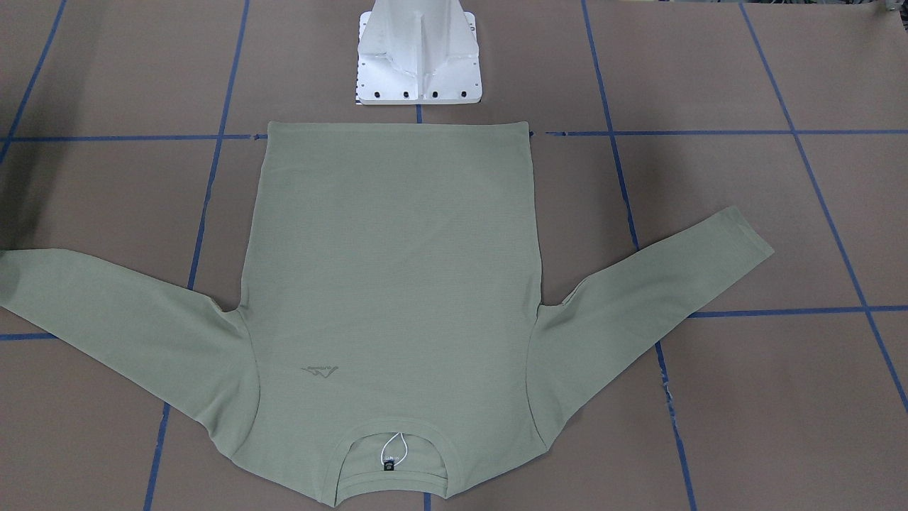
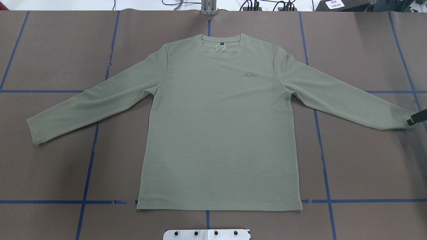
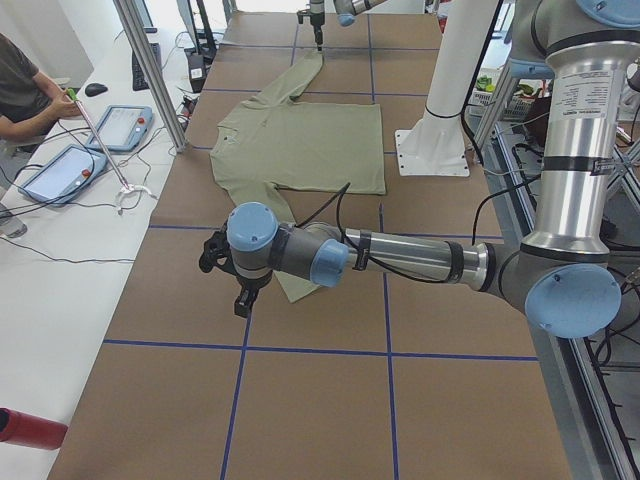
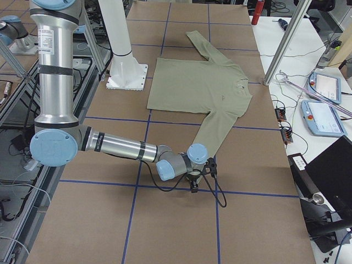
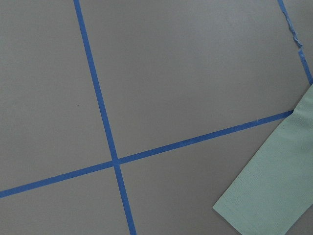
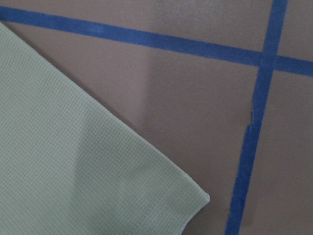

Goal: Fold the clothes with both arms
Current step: 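Close the right gripper on the sleeve cuff nearest it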

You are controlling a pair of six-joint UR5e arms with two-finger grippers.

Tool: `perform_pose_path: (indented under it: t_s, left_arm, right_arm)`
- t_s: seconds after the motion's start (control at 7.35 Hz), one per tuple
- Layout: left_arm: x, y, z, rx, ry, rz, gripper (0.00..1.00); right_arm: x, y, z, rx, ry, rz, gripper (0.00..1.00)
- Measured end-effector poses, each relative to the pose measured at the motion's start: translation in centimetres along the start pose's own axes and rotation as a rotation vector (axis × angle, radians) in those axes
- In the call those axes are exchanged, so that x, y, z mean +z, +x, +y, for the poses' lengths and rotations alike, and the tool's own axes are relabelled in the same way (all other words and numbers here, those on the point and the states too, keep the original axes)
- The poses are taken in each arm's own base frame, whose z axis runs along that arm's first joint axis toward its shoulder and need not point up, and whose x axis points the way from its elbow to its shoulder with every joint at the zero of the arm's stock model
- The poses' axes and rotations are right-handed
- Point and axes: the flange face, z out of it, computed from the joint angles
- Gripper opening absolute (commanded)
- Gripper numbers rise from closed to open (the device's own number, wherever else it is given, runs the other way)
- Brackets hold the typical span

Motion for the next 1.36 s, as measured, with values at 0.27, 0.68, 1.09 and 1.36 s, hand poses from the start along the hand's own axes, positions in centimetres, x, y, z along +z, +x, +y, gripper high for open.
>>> perform_pose_path:
  t_s: [0.27, 0.68, 1.09, 1.36]
  left_arm:
    - [0.02, -0.11, 0.12, -0.002, 0.000, 0.000, 1.00]
    - [0.11, -0.24, 0.30, -0.003, -0.002, 0.000, 1.00]
    - [0.17, -0.31, 0.45, -0.005, -0.004, 0.000, 1.00]
    - [0.11, -0.24, 0.41, -0.003, -0.002, 0.000, 1.00]
  right_arm:
    - [0.43, -0.38, -0.17, -0.007, -0.008, 0.000, 0.76]
    - [0.53, -0.52, -0.44, -0.008, -0.009, -0.001, 0.54]
    - [0.59, -0.43, -0.49, -0.007, -0.010, 0.000, 0.30]
    - [0.54, -0.48, -0.52, -0.007, -0.010, -0.003, 0.02]
